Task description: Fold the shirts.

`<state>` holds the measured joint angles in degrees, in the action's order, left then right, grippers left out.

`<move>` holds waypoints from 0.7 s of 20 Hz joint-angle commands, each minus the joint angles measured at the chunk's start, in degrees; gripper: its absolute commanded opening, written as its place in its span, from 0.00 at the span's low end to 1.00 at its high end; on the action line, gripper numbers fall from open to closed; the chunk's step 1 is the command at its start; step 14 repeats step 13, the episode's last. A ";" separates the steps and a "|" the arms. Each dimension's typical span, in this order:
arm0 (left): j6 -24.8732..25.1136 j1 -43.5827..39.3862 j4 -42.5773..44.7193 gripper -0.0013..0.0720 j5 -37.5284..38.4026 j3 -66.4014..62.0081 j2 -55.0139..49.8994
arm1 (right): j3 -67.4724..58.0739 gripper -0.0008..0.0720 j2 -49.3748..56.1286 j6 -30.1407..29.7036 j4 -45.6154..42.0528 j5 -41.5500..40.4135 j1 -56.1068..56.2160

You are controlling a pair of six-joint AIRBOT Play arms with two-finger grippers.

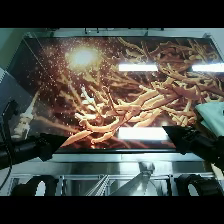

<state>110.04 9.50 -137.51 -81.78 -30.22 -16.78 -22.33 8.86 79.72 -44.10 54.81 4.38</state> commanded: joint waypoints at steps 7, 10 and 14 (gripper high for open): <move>0.07 0.07 -0.04 0.05 0.83 4.15 3.61 | 4.59 0.04 -2.47 1.51 0.76 -0.35 1.42; 0.07 0.07 -0.04 0.05 0.87 4.15 3.61 | 4.59 0.04 -2.47 1.51 0.76 -0.33 1.42; 0.07 0.07 -0.04 0.05 0.28 4.15 3.61 | 4.59 0.04 -2.47 1.51 0.76 -0.35 1.42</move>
